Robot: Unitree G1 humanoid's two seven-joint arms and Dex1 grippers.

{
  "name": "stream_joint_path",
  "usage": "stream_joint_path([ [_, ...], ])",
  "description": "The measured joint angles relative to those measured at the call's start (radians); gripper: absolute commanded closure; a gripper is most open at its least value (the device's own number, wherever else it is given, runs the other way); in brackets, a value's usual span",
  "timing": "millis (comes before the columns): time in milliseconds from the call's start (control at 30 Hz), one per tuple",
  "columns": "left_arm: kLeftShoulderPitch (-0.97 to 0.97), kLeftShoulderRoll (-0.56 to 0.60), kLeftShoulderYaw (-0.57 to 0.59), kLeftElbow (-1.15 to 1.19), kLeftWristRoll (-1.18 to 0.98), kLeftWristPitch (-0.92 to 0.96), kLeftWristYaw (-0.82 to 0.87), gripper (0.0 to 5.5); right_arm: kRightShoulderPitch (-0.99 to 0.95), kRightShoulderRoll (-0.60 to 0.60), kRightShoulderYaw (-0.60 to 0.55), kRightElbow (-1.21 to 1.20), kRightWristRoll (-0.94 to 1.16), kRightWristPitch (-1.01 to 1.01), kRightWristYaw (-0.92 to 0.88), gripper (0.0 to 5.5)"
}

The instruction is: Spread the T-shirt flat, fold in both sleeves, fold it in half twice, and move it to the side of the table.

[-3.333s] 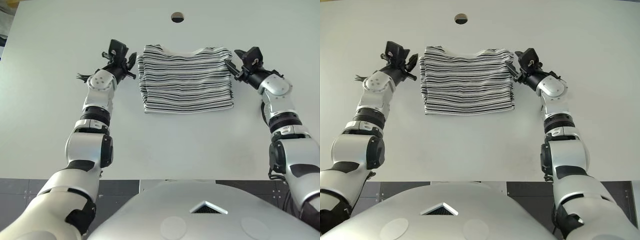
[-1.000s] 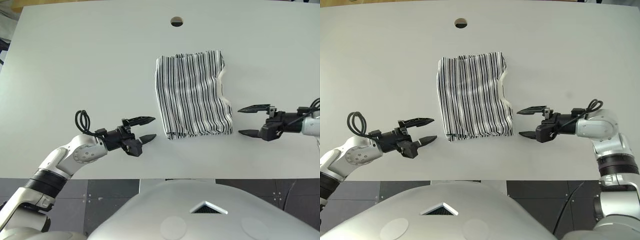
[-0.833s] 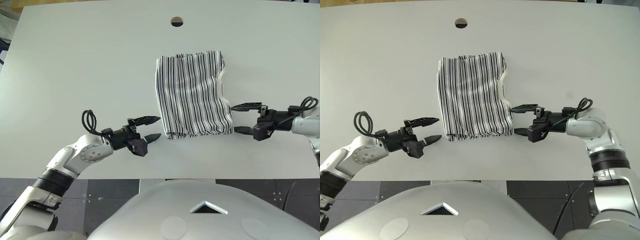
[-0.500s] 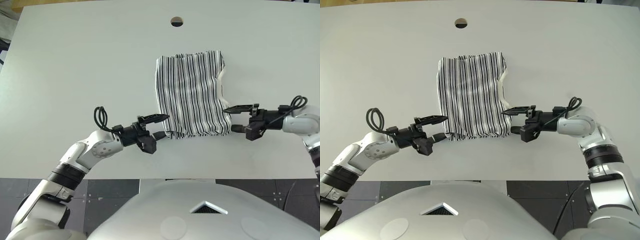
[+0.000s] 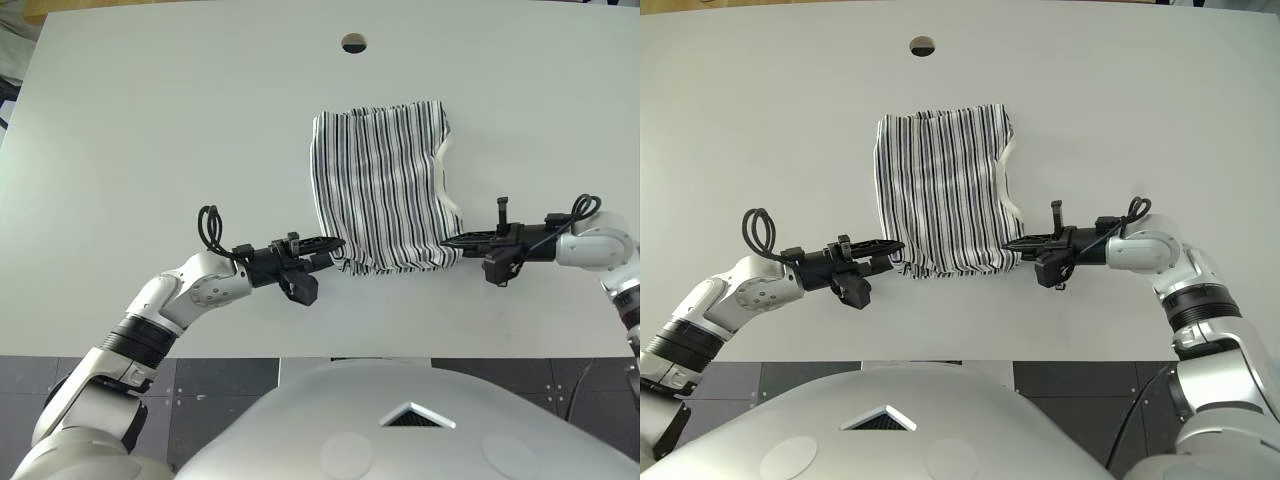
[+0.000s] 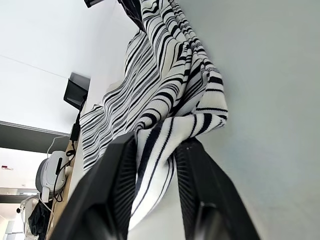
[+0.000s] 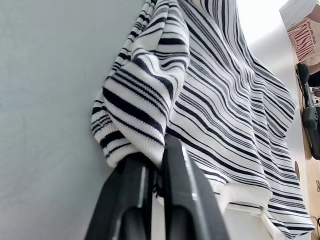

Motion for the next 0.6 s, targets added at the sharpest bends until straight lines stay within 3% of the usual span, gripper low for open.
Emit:
stream_joint_path([
  [200, -0.013, -0.005, 0.009, 0.003, -0.001, -0.011, 0.001, 5.32, -0.010, 0.000, 0.011, 0.007, 0.009, 0.000, 0.001, 5.40],
  [333, -0.014, -0.006, 0.011, 0.003, -0.022, -0.010, -0.015, 5.40, 0.005, 0.000, 0.031, -0.013, 0.125, 0.064, 0.072, 5.40],
  [467, 0.040, 0.053, -0.009, -0.055, -0.250, 0.058, -0.213, 5.40, 0.086, -0.018, 0.034, -0.152, 0.403, 0.327, 0.280, 5.40],
  [600, 0.191, 0.199, -0.049, -0.260, -0.583, 0.269, -0.490, 5.40, 0.187, -0.095, 0.003, -0.389, 0.666, 0.647, 0.472, 5.40],
])
